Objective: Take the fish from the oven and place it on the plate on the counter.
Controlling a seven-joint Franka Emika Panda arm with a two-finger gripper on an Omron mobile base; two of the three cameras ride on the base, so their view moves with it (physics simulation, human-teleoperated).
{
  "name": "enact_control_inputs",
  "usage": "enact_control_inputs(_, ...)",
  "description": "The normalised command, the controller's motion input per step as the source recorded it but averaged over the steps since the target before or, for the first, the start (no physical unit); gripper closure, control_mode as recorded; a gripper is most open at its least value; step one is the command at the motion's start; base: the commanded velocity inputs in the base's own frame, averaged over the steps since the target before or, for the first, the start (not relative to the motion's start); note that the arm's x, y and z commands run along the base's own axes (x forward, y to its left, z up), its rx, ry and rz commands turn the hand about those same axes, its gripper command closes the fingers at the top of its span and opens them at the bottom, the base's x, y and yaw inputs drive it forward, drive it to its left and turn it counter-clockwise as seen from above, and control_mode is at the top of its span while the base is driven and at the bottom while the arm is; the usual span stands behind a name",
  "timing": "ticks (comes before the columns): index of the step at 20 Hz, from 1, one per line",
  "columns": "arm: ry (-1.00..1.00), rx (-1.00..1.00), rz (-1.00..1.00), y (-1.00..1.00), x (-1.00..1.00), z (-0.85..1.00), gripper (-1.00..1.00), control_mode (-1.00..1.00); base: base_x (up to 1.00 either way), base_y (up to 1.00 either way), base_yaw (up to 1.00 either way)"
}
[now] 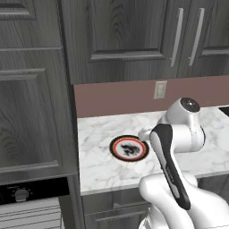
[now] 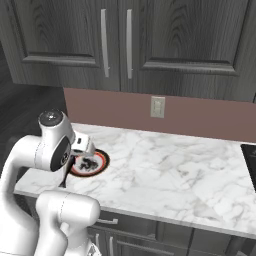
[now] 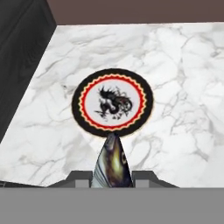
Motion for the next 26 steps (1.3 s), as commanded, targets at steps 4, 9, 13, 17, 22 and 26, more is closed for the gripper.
enact_control_inputs(4,0.16,-0.01,0.00,0.00,0.24,-0.29,1.00,-1.00,0.00,0.00,0.00)
enact_control_inputs(9,0.21,0.00,0.00,0.00,0.19,-0.08,1.00,-1.00,0.00,0.00,0.00)
enact_control_inputs(13,0.32,0.00,0.00,0.00,0.36,0.00,1.00,-1.00,0.00,0.00,0.00)
enact_control_inputs(17,0.30,0.00,0.00,0.06,0.24,-0.01,1.00,-1.00,0.00,0.00,0.00)
enact_control_inputs(22,0.08,0.00,0.00,0.08,0.47,-0.07,1.00,-1.00,0.00,0.00,0.00)
enact_control_inputs(26,0.00,0.00,0.00,0.03,0.31,-0.37,1.00,-1.00,0.00,0.00,0.00)
